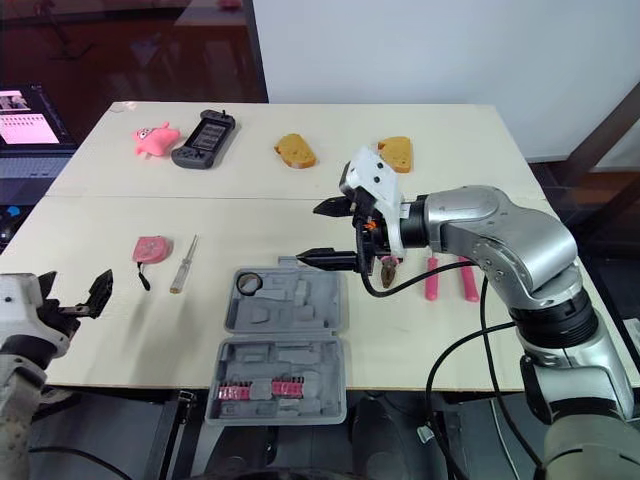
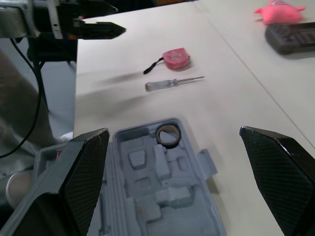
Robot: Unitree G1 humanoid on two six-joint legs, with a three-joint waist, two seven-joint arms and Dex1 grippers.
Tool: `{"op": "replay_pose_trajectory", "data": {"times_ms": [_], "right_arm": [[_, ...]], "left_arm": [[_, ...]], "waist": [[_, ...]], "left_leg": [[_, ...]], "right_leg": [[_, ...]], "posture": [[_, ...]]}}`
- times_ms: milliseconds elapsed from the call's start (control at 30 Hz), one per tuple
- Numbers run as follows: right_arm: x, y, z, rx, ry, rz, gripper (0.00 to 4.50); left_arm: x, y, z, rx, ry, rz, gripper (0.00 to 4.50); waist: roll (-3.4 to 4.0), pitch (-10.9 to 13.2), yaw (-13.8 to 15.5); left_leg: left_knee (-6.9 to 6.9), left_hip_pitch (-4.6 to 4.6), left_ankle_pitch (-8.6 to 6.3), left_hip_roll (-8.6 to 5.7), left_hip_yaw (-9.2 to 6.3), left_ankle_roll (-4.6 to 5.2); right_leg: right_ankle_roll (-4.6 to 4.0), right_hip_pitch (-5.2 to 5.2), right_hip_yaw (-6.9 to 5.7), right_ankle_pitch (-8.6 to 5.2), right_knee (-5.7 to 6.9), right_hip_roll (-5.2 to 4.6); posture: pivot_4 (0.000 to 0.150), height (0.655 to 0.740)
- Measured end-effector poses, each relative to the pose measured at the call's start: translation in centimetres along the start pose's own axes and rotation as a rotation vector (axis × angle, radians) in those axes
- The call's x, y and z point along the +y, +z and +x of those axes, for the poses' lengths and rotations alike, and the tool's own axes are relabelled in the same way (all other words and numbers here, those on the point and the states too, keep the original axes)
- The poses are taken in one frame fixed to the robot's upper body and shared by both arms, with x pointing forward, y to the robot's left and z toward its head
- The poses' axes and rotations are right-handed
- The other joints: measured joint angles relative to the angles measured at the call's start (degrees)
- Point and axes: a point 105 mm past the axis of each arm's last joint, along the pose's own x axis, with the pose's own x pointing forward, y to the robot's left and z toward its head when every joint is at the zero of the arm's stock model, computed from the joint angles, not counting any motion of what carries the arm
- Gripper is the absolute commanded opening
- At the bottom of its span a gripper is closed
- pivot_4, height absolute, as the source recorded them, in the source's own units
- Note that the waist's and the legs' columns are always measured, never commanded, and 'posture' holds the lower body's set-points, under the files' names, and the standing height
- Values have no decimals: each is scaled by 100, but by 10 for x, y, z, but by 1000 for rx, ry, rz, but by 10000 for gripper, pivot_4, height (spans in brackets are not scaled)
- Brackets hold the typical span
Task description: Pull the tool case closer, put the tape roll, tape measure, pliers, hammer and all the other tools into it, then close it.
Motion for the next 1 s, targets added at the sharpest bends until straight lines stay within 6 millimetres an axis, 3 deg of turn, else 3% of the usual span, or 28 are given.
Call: {"op": "replay_pose_trajectory", "data": {"times_ms": [133, 400, 500, 533, 667, 1000], "right_arm": [[-4, 1, 2, 23, 2, 25, 45000], [-7, -4, 1, 61, -27, 43, 45000], [-7, -6, 1, 74, -34, 51, 45000], [-7, -6, 0, 78, -38, 53, 45000], [-10, -6, -2, 85, -63, 56, 45000], [-13, -6, -6, 101, -109, 44, 45000]], "left_arm": [[7, -24, 22, 62, 28, -80, 44505], [7, -37, 58, 61, -1, -125, 44505], [3, -45, 70, 76, -20, -129, 38017], [2, -48, 74, 82, -23, -135, 33205], [-5, -54, 89, 105, -32, -132, 33205], [-12, -73, 97, 157, -14, -124, 33205]], "waist": [[0, 0, 8], [0, 0, 10], [0, 0, 9], [0, 0, 6], [0, 0, 6], [0, 0, 2]], "left_leg": [[0, -1, 0, -1, 0, 0], [-3, -3, 0, 0, 0, 0], [-5, -4, 0, 0, 0, 0], [-5, -4, 0, 0, 0, 0], [-5, -4, 0, 0, -2, 0], [-7, -5, 0, 0, -2, 0]], "right_leg": [[-2, -1, 0, -1, 0, 0], [3, -4, -2, 2, 1, 1], [5, -5, -2, 2, 0, 0], [7, -6, -2, 4, 1, 1], [14, -6, -4, 7, 3, 1], [17, -7, -4, 9, 3, 1]], "posture": [[1500, 7400], [1500, 7400], [1500, 7400], [1500, 7400], [1500, 7400], [1500, 7400]]}}
